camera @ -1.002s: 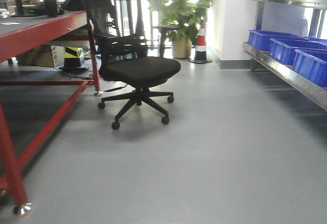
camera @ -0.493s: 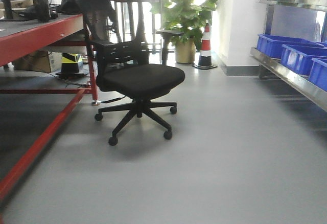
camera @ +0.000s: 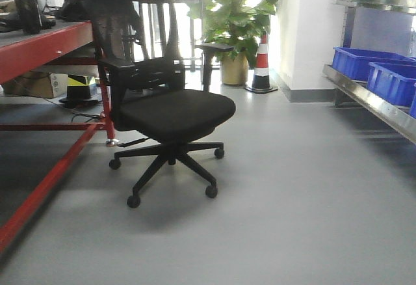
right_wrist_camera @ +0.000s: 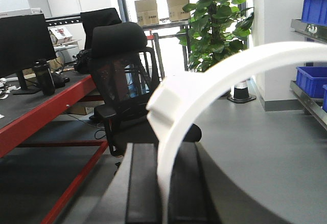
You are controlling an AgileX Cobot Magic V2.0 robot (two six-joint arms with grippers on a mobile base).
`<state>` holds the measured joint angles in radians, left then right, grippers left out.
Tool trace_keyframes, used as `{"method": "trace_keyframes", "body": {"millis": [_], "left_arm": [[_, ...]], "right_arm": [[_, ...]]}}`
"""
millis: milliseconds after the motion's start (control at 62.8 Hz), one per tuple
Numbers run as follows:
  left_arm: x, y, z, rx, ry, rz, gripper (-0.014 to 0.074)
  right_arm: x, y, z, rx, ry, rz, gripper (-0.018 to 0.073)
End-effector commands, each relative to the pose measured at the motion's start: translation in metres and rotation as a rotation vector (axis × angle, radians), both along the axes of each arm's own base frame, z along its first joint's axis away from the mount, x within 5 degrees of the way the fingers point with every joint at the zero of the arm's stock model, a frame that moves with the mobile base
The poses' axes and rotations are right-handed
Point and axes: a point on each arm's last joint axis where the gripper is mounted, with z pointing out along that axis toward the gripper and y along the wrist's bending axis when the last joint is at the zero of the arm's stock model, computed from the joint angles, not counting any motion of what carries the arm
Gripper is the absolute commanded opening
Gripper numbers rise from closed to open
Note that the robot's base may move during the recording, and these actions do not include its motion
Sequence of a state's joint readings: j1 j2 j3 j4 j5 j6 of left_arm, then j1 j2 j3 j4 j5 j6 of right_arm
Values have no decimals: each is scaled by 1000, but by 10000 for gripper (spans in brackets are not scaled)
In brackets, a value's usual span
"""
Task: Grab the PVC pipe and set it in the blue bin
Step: 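Drive toward the steel shelf of blue bins carrying the clamps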
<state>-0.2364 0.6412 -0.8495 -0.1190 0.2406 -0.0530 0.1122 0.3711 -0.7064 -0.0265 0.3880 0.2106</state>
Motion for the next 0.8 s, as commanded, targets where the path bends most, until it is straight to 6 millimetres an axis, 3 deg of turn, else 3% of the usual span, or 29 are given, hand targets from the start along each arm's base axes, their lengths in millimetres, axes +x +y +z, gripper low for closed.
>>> {"method": "trace_keyframes", "body": {"millis": [0, 780], "left_arm": [[-2, 1, 4, -19, -31, 6, -111], [-2, 1, 4, -19, -31, 6, -111]], "right_arm": [[-2, 0, 2, -2, -27, 0, -168], [-2, 0, 2, -2, -27, 0, -168]]}}
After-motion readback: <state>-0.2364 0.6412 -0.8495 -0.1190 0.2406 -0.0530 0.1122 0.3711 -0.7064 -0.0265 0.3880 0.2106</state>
